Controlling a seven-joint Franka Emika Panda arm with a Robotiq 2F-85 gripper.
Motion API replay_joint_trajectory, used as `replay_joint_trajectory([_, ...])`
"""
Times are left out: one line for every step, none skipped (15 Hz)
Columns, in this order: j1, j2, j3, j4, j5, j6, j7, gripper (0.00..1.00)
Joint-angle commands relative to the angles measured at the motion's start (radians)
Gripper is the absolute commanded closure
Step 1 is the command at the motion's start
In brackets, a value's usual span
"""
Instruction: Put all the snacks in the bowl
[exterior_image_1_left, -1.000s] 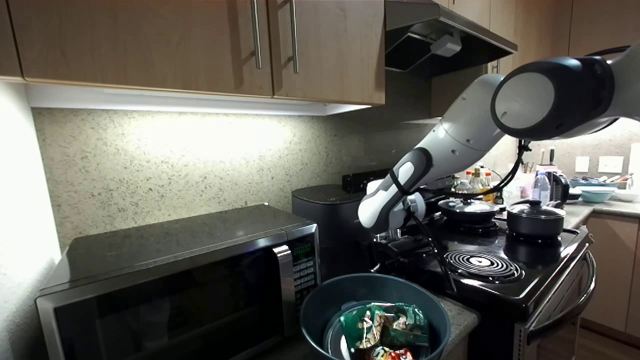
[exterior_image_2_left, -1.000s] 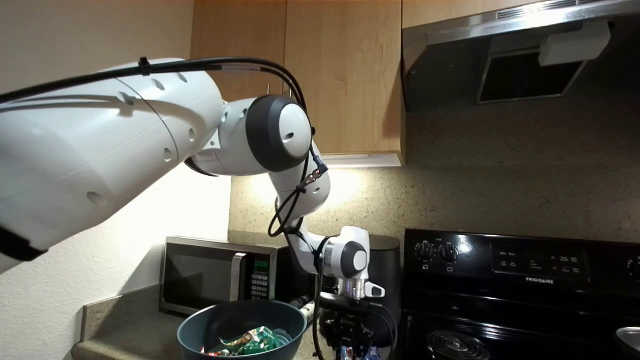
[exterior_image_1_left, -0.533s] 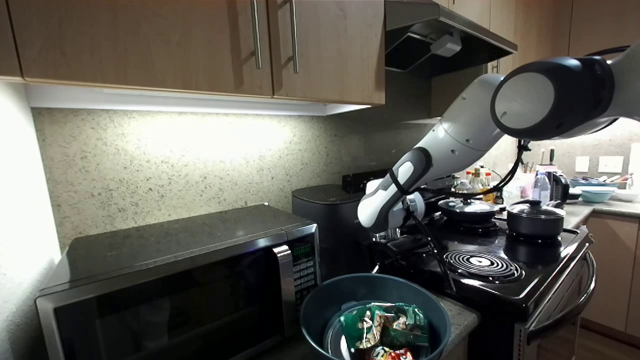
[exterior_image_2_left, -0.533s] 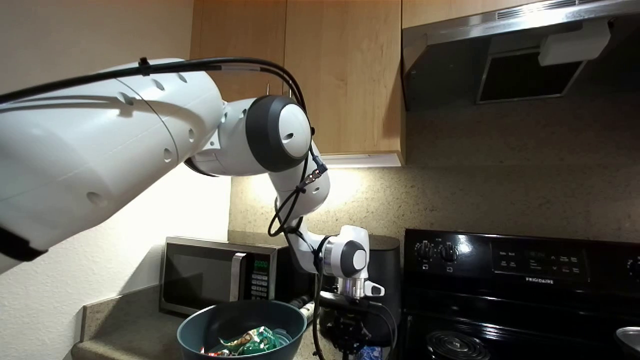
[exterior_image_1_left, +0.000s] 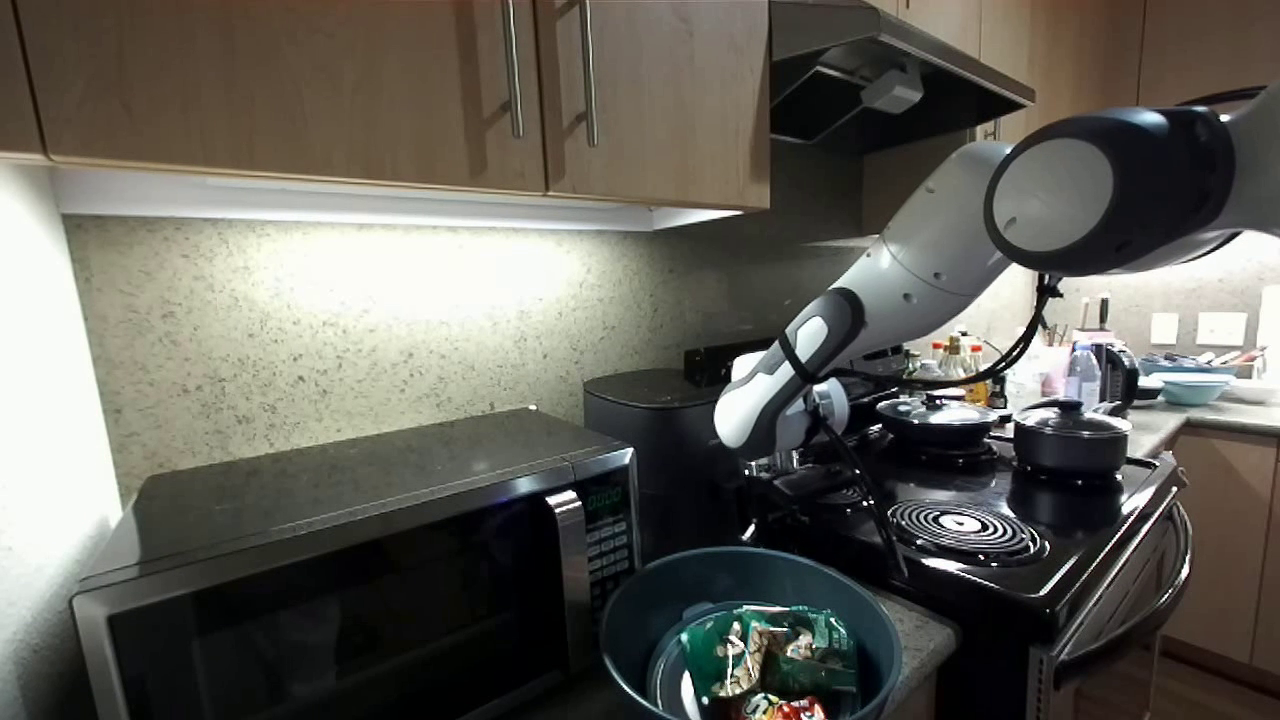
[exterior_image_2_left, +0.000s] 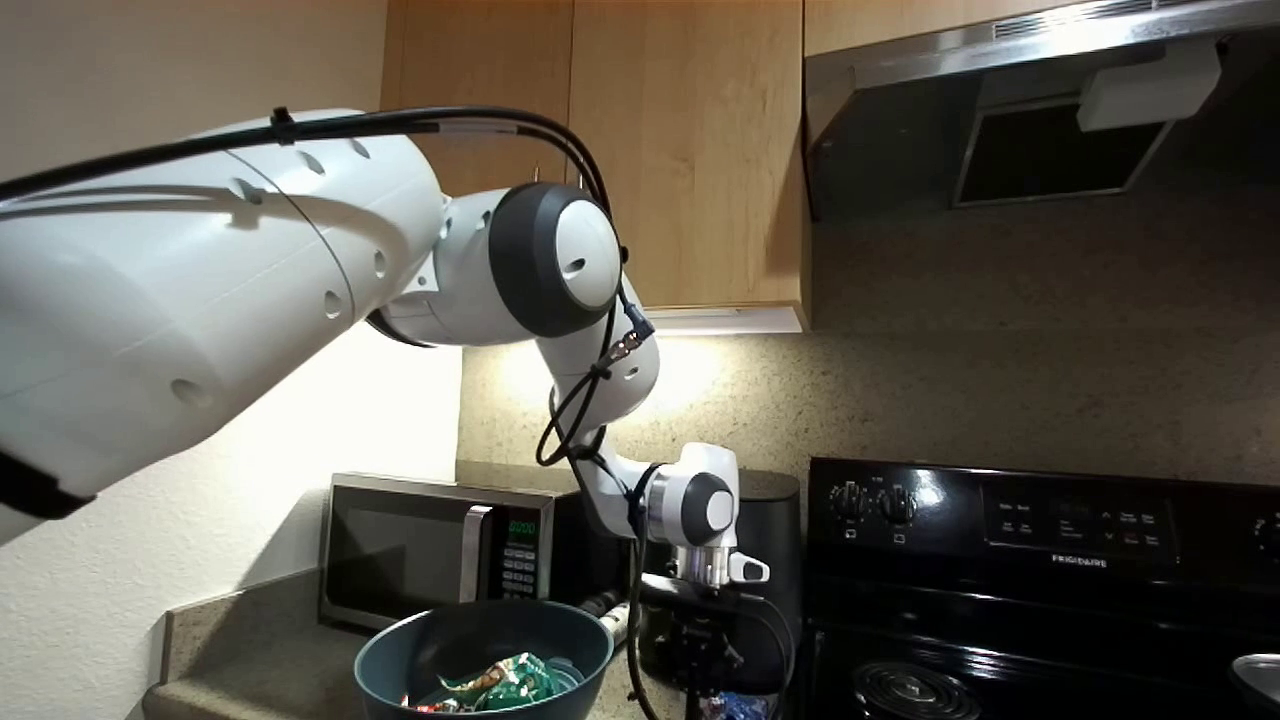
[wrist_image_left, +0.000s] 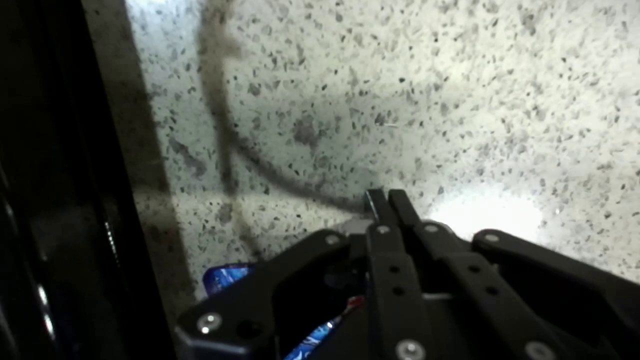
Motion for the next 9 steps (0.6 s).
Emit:
replay_joint_trajectory([0.001, -0.128, 0.002, -0.076, 0.016, 0.005, -0.006, 0.94])
replay_joint_trajectory([0.003, -0.15, 0.004, -0.078, 0.018, 0.0, -0.003, 0.94])
replay_joint_trajectory([0.01, -0.171, 0.003, -0.08, 0.016, 0.003, 0.004, 0.94])
replay_joint_trajectory([0.006, -0.197, 0.004, -0.094, 0.016, 0.011, -0.006, 0.94])
replay_joint_trajectory([0.007, -0.218, 0.003, -0.102, 0.015, 0.012, -0.004, 0.94])
replay_joint_trajectory([0.006, -0.24, 0.004, -0.115, 0.017, 0.006, -0.006, 0.93])
replay_joint_trajectory([0.012, -0.261, -0.002, -0.131, 0.004, 0.016, -0.005, 0.95])
replay_joint_trajectory([0.024, -0.275, -0.014, -0.145, -0.019, 0.035, 0.005, 0.95])
replay_joint_trajectory([0.034, -0.284, -0.025, -0.155, -0.034, 0.044, 0.026, 0.92])
